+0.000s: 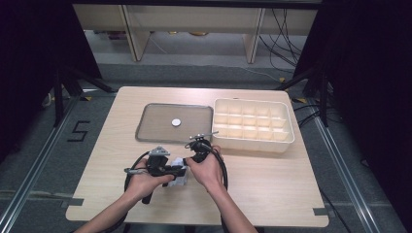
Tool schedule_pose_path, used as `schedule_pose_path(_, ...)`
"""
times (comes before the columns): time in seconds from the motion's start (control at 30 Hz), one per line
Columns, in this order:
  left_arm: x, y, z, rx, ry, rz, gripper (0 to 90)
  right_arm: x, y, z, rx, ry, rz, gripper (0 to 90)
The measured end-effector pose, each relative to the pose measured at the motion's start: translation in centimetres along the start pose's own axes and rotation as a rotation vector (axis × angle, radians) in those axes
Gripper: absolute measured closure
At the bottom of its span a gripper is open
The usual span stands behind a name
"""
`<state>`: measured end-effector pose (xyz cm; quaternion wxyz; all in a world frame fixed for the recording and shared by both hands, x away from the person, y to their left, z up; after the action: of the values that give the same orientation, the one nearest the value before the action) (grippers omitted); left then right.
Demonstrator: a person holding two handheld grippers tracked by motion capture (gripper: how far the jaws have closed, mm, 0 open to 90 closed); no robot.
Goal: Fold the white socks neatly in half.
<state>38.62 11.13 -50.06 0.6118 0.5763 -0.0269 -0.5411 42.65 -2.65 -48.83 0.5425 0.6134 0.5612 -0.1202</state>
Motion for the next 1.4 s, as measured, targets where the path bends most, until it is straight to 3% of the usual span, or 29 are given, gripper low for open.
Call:
schedule_pose_path(0.2, -1.6, -0.5, 0.7, 0.021, -0.006, 0.020, 72.0, 0.0, 0.0, 0.1, -0.024, -0.004, 0.011, 84.1)
schedule_pose_path(0.23, -1.8, -0.6, 0.8, 0.029, 0.003, 0.021, 72.7, -0.1, 0.0, -0.1, -0.007, -0.002, 0.010, 84.1)
schedule_pose_path(0.27, -2.0, -0.7, 0.9, 0.033, -0.009, 0.021, 74.7, 0.0, 0.0, 0.0, -0.029, -0.002, 0.018, 84.1)
schedule_pose_path(0.37, -2.3, -1.0, 1.1, 0.038, -0.009, 0.019, 77.5, 0.0, 0.0, 0.0, -0.025, -0.003, 0.014, 84.1)
schedule_pose_path(0.57, -1.7, -1.6, 1.1, 0.001, -0.034, 0.005, 82.4, 0.1, -0.2, 0.0, -0.013, -0.023, 0.003, 84.0)
schedule_pose_path(0.73, -1.2, -1.9, 1.0, -0.016, -0.042, -0.019, 83.4, 0.3, -0.2, 0.1, -0.036, -0.045, 0.004, 84.0)
schedule_pose_path(0.83, -1.0, -2.0, 0.9, -0.013, -0.042, -0.022, 83.7, 0.3, -0.3, -0.1, -0.019, -0.057, -0.011, 84.0)
schedule_pose_path(0.97, -0.8, -2.3, 0.9, -0.013, -0.039, -0.031, 83.7, 0.6, -0.3, 0.1, -0.049, -0.063, -0.007, 84.1)
schedule_pose_path(1.07, -0.8, -2.4, 0.8, -0.009, -0.044, -0.025, 83.7, 0.7, -0.3, 0.0, -0.037, -0.066, -0.014, 84.1)
schedule_pose_path(1.23, -0.8, -2.5, 0.8, 0.001, -0.042, -0.024, 83.7, 0.9, -0.3, -0.1, -0.058, -0.084, -0.014, 84.1)
schedule_pose_path(1.4, -0.6, -2.8, 0.8, -0.004, -0.044, -0.027, 83.8, 0.9, -0.4, -0.3, -0.029, -0.089, -0.029, 84.1)
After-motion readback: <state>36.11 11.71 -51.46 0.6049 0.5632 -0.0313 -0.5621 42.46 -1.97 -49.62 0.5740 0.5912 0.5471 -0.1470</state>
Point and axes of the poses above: each handheld gripper's, and its own axes: x roughly forward along the jaws, y roughly out of its top, z roughly to its right, the point moved 3 cm from there along x, roughly forward along the jaws, and after that the axes turned 2 degrees about z, right-handed, at the moved point
